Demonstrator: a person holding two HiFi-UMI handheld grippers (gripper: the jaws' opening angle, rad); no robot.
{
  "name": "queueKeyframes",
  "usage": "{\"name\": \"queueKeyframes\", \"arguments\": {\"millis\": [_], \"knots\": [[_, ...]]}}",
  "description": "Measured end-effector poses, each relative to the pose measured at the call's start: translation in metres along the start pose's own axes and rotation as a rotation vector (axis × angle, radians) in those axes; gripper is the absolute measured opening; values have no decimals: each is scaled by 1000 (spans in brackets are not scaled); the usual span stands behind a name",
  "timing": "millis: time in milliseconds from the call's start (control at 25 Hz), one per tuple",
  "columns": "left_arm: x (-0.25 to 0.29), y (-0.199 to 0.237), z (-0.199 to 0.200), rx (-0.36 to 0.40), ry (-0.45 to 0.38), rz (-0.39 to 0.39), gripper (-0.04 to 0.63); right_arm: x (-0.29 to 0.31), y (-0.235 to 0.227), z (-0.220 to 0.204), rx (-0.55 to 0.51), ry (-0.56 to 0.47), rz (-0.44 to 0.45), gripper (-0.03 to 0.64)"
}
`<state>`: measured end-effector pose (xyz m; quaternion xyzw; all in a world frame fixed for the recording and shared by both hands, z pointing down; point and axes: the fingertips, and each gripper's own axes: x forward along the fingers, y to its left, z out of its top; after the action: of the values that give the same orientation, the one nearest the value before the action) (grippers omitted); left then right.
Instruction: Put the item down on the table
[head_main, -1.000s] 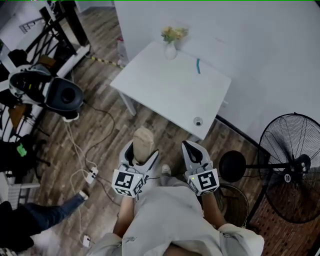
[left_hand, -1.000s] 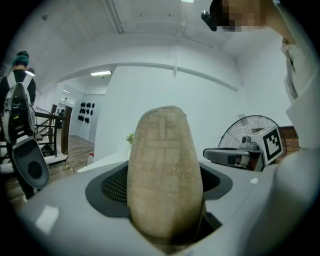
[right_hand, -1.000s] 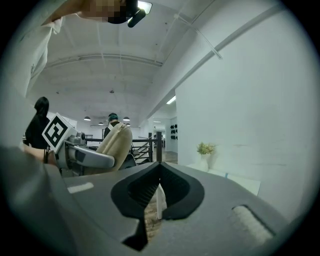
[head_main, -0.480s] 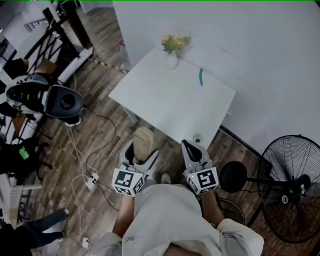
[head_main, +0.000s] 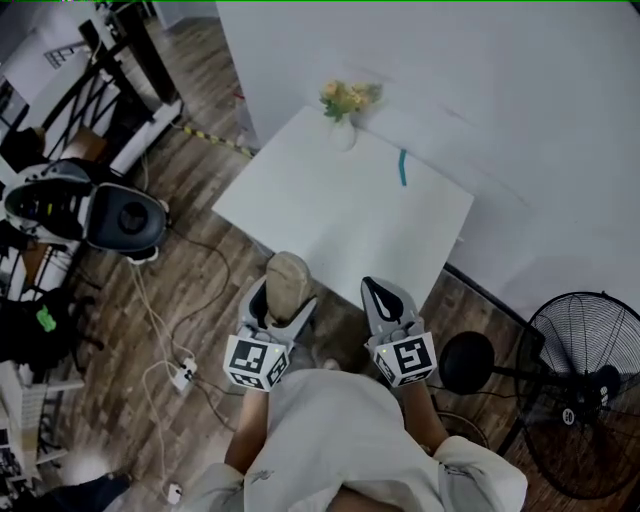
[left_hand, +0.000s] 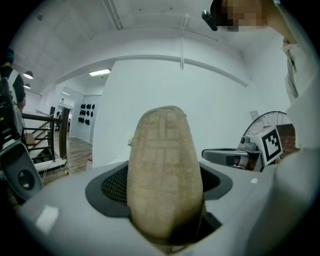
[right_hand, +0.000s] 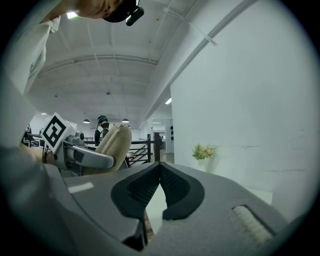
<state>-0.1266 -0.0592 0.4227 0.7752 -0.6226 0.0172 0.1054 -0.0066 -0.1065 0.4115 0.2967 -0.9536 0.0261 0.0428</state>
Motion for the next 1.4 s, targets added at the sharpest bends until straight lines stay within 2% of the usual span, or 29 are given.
{"name": "queueKeyframes", "arguments": {"millis": [360,560,800,1080,1400], "knots": [[48,64,4,9,-3,-57,403,71,-17,-4,-2,-6,-60,3],[85,99,28,12,12,-99,403,113,-34,18,-8,14,-101,3],[124,139,37,20,32,-147,403,160,-49,19,10,25,-150,3],[171,166,35,13,67,-223,403,191,-78,16,19,52,-250,3],[221,177,21,9,123,-295,403,209,-111,1,40,86,-345,3]]}}
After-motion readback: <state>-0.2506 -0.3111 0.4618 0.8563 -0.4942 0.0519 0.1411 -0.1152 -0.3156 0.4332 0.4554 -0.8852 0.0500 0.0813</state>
